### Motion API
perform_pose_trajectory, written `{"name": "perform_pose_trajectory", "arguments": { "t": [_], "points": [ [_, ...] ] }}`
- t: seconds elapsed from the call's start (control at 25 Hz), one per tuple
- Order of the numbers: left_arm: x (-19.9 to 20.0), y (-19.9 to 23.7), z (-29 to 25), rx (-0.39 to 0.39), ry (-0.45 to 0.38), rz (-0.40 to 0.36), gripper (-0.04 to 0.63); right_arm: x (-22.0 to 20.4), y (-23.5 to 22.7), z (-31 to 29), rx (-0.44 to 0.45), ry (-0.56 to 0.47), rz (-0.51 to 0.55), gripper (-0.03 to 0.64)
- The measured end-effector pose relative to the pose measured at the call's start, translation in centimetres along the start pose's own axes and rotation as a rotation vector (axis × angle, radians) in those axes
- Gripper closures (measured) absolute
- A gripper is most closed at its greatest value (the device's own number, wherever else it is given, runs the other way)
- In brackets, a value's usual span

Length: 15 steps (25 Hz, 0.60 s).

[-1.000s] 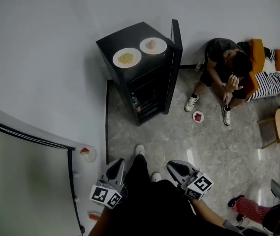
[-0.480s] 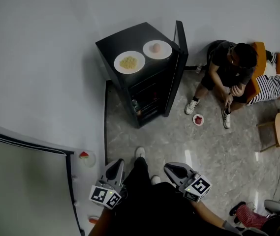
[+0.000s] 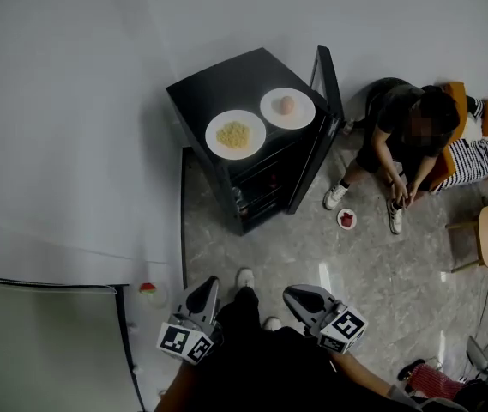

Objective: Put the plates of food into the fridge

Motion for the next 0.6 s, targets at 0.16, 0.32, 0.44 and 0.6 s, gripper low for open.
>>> {"name": "perform_pose_trajectory", "arguments": {
  "t": [0.16, 0.32, 0.44, 0.6],
  "points": [
    [1.2, 2.0, -2.3, -0.006, 0.005, -0.006, 0.566, 1.6, -2.1, -2.5, -0.019, 0.016, 0.007, 0.577],
    [2.5, 3.9, -4.2, -0.013, 0.013, 0.004, 0.566, 3.0, -3.8, -5.0, -0.028, 0.024, 0.012, 0.577],
    [3.4, 5.4, -5.6, -0.021, 0.015, 0.009, 0.566, 3.7, -5.0, -6.9, -0.024, 0.019, 0.009, 0.577],
    [4.7, 7.3, -7.6, -0.033, 0.015, 0.012, 0.566, 5.0, -6.5, -9.2, -0.026, -0.002, 0.003, 0.577]
  ]
}}
Point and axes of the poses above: the fingertips, and each gripper's own axes: z backward along the fingers, y to its left, x out of its top, the point moved 10 cm from there along z, backward along the fingers, and after that the axes turned 8 degrees about x, right-handed, at the moved point
